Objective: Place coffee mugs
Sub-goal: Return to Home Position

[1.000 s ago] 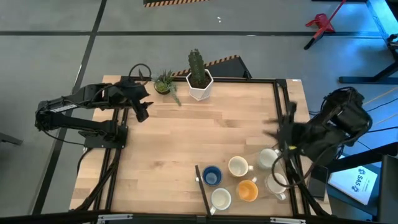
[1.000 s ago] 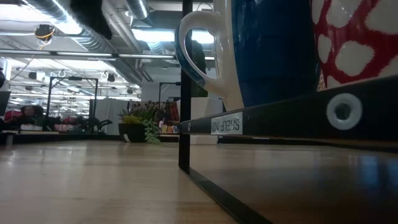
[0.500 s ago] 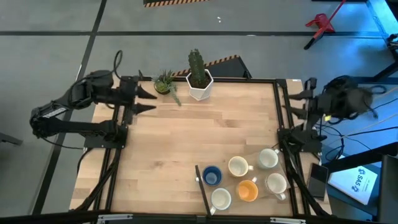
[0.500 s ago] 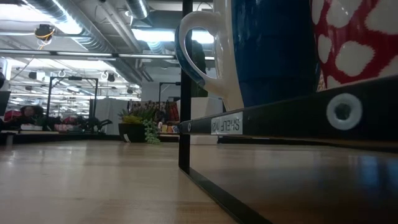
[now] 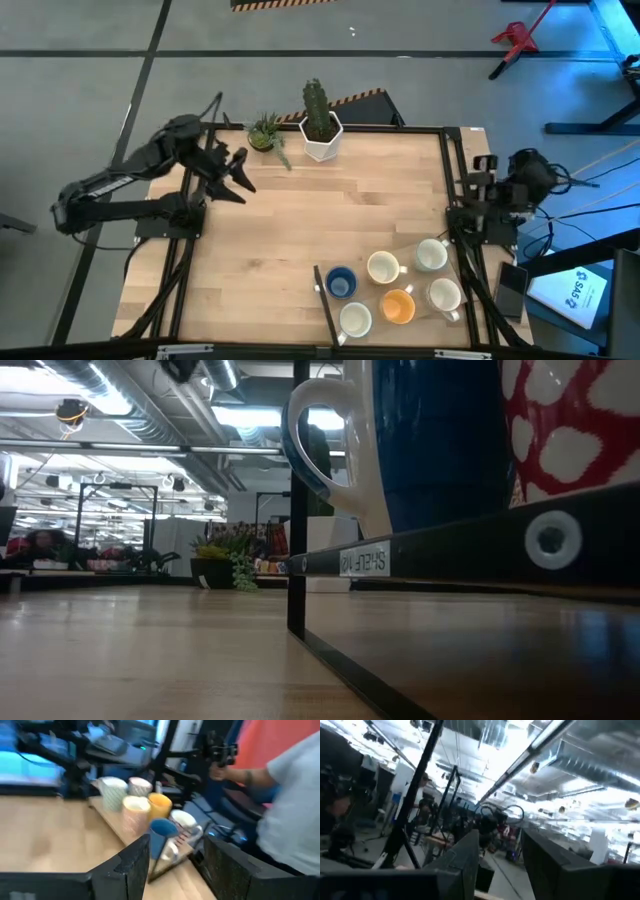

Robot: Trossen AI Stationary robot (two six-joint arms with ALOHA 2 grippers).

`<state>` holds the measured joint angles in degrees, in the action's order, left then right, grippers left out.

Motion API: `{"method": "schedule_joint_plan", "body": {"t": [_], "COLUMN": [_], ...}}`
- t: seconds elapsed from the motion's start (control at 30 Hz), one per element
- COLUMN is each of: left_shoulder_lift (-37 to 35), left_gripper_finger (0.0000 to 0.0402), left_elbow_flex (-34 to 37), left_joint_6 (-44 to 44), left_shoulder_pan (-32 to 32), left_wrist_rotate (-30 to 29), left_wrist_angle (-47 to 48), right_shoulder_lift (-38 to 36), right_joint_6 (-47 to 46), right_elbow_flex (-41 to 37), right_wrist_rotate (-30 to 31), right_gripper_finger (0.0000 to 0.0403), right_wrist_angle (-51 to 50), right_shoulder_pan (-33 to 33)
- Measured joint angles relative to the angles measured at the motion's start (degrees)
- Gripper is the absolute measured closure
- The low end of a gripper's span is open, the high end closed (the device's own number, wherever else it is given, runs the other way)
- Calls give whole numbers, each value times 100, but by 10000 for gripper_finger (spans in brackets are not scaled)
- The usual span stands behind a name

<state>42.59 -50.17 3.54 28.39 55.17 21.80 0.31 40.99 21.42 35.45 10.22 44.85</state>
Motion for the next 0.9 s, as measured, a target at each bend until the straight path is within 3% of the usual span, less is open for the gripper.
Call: {"method": "schedule_joint_plan", "body": {"t": [0.07, 0.17, 0.27, 0.47, 0.73, 0.9], "left_shoulder_lift": [0, -2, -140, -598, -1703, -2254], "left_gripper_finger": [223, 223, 223, 223, 223, 223], "left_elbow_flex": [441, 1037, 1525, 2097, 2161, 2161], "left_joint_6": [81, 240, 404, 1534, 1393, 1241], "left_shoulder_pan": [120, 230, 219, -173, -667, -675], "left_wrist_rotate": [354, 432, 382, -21, -1371, -1806], "left_wrist_angle": [-343, -772, -1039, -2435, -2659, -2085], "right_shoulder_lift": [20, 0, -7, -10, 142, 213], "right_joint_6": [-186, -445, -813, -1862, -2149, -2544], "right_elbow_flex": [-112, -402, -675, -1236, -1291, -1312], "right_wrist_rotate": [86, 76, -317, -1117, -2521, -3645], "right_gripper_finger": [269, 269, 269, 269, 269, 269], "right_wrist_angle": [20, -73, 369, 674, 674, 309], "right_shoulder_pan": [-2, -3, -46, -604, -2497, -3968]}}
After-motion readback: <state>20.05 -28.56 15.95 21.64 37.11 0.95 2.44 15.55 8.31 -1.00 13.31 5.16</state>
